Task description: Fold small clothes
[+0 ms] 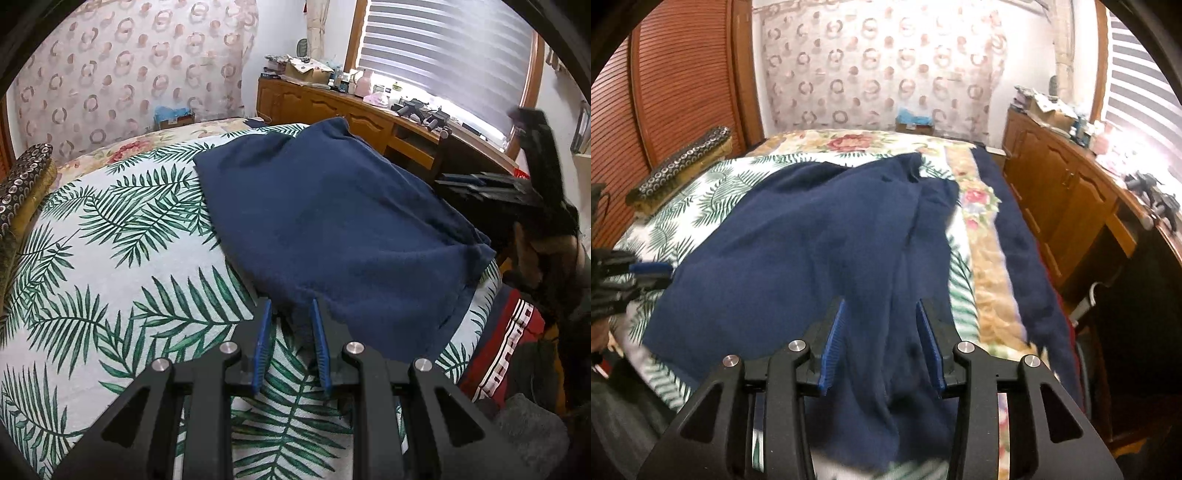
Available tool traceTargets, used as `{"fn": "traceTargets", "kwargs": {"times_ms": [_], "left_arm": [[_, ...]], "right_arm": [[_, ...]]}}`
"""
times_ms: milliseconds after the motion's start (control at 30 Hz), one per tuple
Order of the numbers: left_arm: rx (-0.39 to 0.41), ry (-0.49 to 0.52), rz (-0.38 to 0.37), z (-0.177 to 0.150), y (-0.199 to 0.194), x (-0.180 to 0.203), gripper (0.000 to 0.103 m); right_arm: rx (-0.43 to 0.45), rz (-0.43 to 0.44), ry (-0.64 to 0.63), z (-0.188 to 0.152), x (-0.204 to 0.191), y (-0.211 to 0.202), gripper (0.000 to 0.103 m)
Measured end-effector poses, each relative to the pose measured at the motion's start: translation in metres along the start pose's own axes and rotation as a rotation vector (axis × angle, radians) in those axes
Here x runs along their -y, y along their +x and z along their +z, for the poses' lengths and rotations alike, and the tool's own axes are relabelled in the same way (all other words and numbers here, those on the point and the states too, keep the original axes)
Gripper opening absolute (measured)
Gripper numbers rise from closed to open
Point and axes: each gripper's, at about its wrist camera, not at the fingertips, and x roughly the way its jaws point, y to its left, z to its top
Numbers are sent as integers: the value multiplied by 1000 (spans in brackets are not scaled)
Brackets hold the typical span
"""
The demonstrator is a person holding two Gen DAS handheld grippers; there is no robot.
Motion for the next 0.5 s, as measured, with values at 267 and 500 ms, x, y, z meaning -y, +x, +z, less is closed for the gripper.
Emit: {"fn": "traceTargets", "kwargs": {"times_ms": [267,500], "left_arm": [[6,-7,-17,-1,-3,-1,20],[-1,-12,-59,-1,-2,-1,20]], "right_arm": [[-59,18,34,23,14,52,39],[-39,70,-15,20,8,49,4]]}}
